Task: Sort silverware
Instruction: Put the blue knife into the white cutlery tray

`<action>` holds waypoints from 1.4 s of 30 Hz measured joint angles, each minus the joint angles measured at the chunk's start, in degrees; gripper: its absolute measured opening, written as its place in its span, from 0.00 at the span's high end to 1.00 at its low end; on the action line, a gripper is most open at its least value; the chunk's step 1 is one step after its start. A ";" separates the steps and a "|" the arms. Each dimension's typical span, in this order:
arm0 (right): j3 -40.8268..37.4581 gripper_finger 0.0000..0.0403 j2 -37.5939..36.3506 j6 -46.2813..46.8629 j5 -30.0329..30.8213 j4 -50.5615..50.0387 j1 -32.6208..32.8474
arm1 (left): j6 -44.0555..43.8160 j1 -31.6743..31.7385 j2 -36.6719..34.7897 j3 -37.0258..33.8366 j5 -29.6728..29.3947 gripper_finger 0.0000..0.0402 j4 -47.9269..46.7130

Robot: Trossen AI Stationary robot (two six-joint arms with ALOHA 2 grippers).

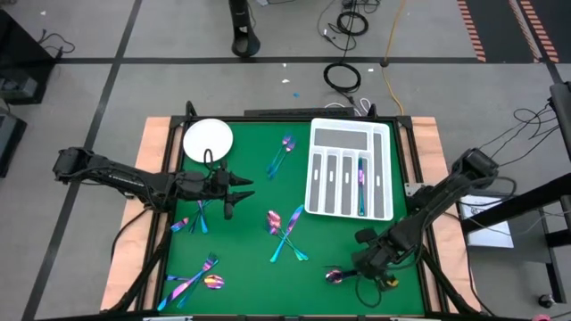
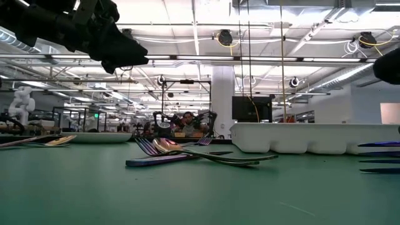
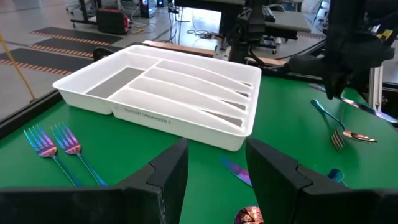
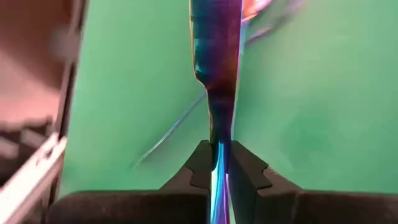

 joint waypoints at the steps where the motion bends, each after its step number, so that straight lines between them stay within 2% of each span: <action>1: 0.00 0.98 -0.48 3.03 1.04 -0.03 -0.55 | -0.01 0.00 0.00 0.00 0.00 0.60 0.00; 6: 0.00 0.98 -2.61 15.01 3.48 -0.05 -4.49 | 0.05 0.00 0.00 0.00 -0.20 0.60 0.02; 9: 0.02 0.98 -3.51 17.35 4.93 -0.05 -7.05 | 0.08 0.00 -0.01 0.01 -0.31 0.60 0.03; 17: 0.04 0.98 -6.72 22.75 16.92 -2.63 -15.53 | 0.07 0.00 -0.02 0.00 -0.31 0.60 0.04; 24: 0.09 0.98 -11.54 25.30 19.58 -5.65 -26.01 | 0.05 0.00 -0.02 0.00 -0.30 0.60 0.04; 32: 0.11 0.98 -13.49 27.35 19.83 -19.12 -39.90 | 0.05 0.00 -0.02 0.00 -0.28 0.60 0.07; 37: 0.11 0.97 -13.07 27.51 19.39 -18.15 -46.80 | 0.05 0.00 -0.02 0.00 -0.28 0.60 0.15; 42: 0.11 0.97 -13.07 28.05 16.49 -17.26 -50.50 | -0.33 0.01 -0.02 0.00 -0.28 0.60 1.66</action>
